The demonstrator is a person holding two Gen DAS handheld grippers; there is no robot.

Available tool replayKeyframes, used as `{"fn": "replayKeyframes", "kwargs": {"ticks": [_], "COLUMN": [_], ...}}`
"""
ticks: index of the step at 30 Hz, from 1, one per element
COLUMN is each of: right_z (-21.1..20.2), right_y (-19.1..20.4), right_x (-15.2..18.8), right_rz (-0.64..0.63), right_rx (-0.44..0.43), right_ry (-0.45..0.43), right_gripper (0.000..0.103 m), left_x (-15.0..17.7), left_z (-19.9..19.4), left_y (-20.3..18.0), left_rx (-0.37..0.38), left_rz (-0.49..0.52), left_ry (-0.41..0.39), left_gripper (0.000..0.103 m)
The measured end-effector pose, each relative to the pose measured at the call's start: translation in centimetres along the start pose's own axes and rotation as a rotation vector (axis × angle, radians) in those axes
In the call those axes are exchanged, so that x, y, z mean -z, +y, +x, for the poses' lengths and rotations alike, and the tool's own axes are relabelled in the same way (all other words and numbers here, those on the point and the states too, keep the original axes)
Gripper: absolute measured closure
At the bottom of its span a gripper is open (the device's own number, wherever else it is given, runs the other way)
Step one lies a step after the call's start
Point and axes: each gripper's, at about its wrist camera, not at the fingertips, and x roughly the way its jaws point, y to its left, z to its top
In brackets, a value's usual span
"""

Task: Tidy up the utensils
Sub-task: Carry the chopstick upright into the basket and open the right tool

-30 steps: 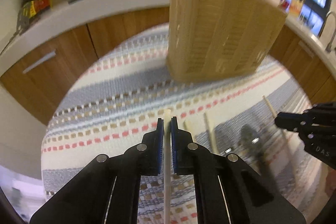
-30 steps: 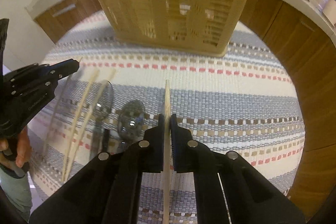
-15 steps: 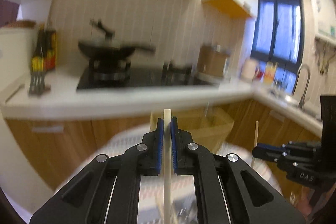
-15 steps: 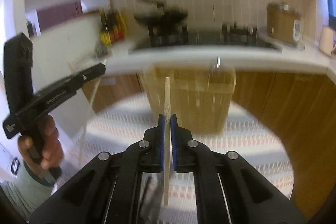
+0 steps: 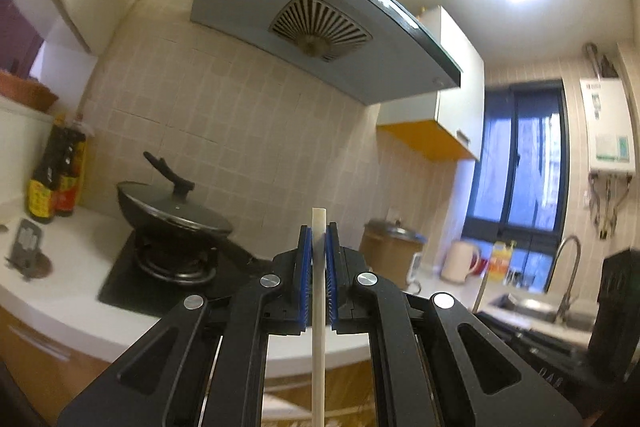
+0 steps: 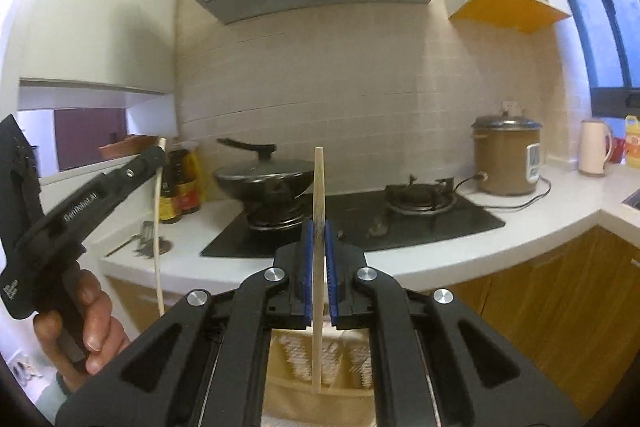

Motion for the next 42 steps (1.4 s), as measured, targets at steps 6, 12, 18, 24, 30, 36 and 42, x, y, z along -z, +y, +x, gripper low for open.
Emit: {"fn": "replayKeyframes", "kwargs": {"ticks": [6, 12, 18, 24, 30, 36, 42], "right_z": [2.4, 3.7, 4.2, 3.8, 3.5, 2.2, 0.3], "right_y": [-0.9, -1.1, -0.9, -0.9, -1.1, -2.1, -1.8], "right_x": [1.9, 3.9, 5.3, 5.5, 6.9, 7.9, 8.0], "right_rz": [-0.043, -0.069, -0.086, -0.078, -0.08, -0.009, 0.012], "right_rx": [0.058, 0.088, 0.101, 0.103, 0.085, 0.055, -0.026], "right_ry": [0.0, 0.0, 0.004, -0.026, -0.005, 0.061, 0.169], "right_gripper": [0.099, 0.099, 0.099, 0.099, 0.098, 0.098, 0.05], "left_x": [2.6, 4.6, 5.9, 5.9, 7.2, 7.7, 6.7], "left_z": [2.7, 4.3, 5.5, 4.7, 3.7, 1.6, -1.5], "left_y": [2.1, 4.7, 5.9, 6.2, 6.3, 5.6, 6.0], "left_rx": [-0.001, 0.006, -0.043, -0.078, -0.088, -0.053, 0.004], "left_rz": [-0.012, -0.018, -0.006, 0.033, 0.05, 0.079, 0.063], "left_ry": [-0.001, 0.044, 0.075, 0.047, 0.066, 0.132, 0.25], "left_gripper": [0.098, 0.098, 0.098, 0.098, 0.097, 0.096, 0.053]}}
